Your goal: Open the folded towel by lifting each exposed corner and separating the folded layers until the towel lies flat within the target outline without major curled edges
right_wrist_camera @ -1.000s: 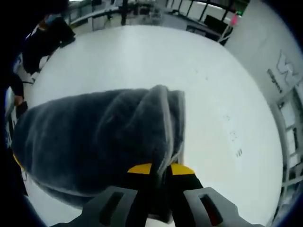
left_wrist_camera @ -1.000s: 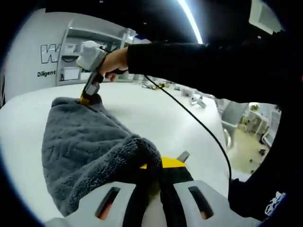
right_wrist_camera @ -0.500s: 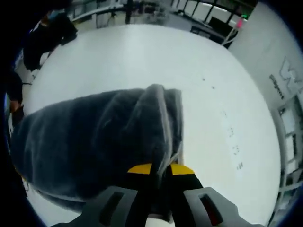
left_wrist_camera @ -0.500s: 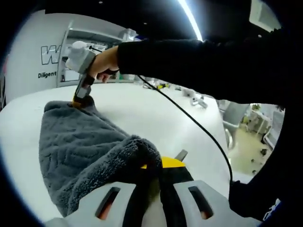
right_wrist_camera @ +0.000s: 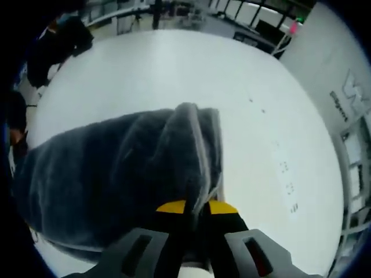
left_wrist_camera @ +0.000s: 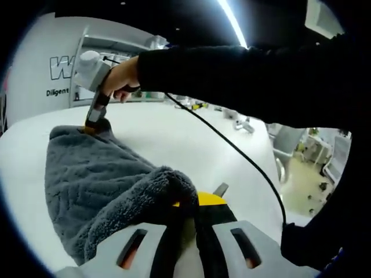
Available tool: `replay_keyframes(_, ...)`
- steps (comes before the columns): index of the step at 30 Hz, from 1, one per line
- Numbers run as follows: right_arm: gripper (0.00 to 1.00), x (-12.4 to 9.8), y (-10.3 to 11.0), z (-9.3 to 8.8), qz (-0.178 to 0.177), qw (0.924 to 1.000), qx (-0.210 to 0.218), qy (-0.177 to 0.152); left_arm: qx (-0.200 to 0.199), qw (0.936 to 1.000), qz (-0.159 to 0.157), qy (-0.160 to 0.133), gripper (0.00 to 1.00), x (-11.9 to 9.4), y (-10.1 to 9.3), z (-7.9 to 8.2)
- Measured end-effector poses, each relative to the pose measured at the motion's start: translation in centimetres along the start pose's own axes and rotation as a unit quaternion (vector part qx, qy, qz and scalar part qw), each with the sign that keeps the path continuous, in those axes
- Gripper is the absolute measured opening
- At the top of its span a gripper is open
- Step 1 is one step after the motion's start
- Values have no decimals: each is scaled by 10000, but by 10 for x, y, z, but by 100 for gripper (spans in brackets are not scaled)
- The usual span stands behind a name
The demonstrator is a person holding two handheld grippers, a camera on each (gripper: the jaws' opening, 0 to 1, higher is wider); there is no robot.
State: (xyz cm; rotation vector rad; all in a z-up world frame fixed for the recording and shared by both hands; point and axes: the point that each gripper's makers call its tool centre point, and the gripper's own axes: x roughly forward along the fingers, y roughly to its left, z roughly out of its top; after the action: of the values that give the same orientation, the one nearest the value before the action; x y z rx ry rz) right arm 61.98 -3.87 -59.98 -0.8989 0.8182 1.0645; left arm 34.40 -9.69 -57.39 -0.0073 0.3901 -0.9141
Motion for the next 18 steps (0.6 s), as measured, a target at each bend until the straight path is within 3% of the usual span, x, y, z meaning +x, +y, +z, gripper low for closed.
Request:
replay_keyframes(10,7,1,0,1,-30,10000,42,-19,29,10000,21,15,6,-2,0,-1)
replay_keyframes(18,8,1,0,1,-89,9999,-8,-79,354,9990,-205,179,18,-1,-22,-11)
